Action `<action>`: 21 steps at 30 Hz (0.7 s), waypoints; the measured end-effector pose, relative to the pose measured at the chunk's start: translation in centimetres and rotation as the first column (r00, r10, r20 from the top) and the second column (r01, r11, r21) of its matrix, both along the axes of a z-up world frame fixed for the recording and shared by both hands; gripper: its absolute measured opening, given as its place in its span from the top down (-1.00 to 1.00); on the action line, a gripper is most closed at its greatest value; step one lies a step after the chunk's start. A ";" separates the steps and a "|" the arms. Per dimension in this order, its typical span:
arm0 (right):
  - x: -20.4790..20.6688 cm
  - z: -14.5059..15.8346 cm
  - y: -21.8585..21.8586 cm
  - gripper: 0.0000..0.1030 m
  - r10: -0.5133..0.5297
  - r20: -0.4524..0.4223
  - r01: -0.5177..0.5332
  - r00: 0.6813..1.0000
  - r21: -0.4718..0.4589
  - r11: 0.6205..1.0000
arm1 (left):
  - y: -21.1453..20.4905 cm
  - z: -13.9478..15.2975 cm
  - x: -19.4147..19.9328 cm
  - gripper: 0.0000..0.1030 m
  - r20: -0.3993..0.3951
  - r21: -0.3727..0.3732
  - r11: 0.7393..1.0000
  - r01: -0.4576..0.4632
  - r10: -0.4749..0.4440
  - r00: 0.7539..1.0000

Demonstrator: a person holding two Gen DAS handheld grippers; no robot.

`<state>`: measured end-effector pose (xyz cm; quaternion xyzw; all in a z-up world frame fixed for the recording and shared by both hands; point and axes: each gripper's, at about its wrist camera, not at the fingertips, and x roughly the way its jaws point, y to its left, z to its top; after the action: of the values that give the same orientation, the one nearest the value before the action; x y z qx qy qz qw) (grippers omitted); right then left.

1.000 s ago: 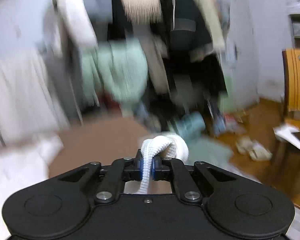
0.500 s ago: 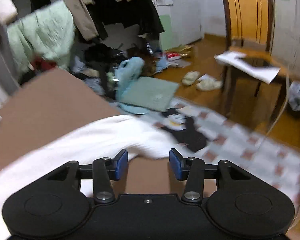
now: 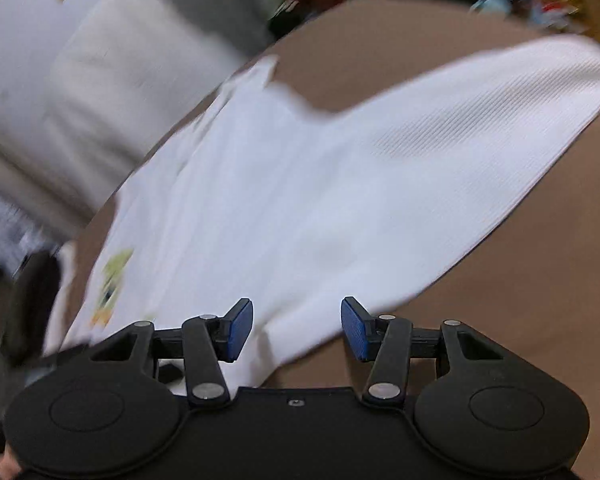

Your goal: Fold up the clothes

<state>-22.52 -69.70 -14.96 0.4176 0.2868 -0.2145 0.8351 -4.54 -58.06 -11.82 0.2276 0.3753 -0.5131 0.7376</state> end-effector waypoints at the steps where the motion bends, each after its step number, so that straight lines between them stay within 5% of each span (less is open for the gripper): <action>1: 0.6 -0.1 1.0 -0.06 0.032 -0.001 -0.032 0.999 0.008 0.999 | 0.6 0.2 0.2 -0.38 0.012 0.014 1.000 -0.009 0.009 1.000; 6: 2.3 -0.3 3.4 -0.06 0.126 -0.020 -0.126 0.992 0.000 0.992 | 4.3 0.7 1.8 -0.55 0.041 0.080 0.990 -0.112 0.109 0.993; 9: 2.7 -0.4 3.9 -0.11 0.161 -0.031 -0.161 0.986 0.005 0.987 | 6.6 0.0 3.2 -0.56 0.041 0.152 0.960 -0.236 0.233 0.972; 13: 2.6 -1.1 5.0 -0.17 0.196 -0.030 -0.195 0.980 0.033 0.980 | 11.7 -0.4 5.6 -0.56 0.055 0.146 0.896 -0.419 0.415 0.908; 17: 3.3 -1.3 6.5 -0.18 0.255 -0.011 -0.254 0.967 0.047 0.966 | 17.7 -1.2 9.0 -0.56 -0.013 0.161 0.803 -0.574 0.583 0.812; 19: 4.0 -1.0 7.8 -0.18 0.310 -0.024 -0.310 0.950 0.025 0.951 | 19.9 -1.3 9.8 -0.56 -0.026 0.165 0.779 -0.605 0.617 0.787; 21: 5.2 -0.5 9.4 -0.19 0.377 -0.056 -0.379 0.925 -0.021 0.925 | 20.9 -1.3 9.6 -0.56 -0.017 0.149 0.781 -0.607 0.615 0.788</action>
<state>-17.32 -60.29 -15.49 0.3357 0.3795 -0.0647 0.8597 5.07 -37.12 -13.09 0.1265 0.4863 -0.2268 0.8343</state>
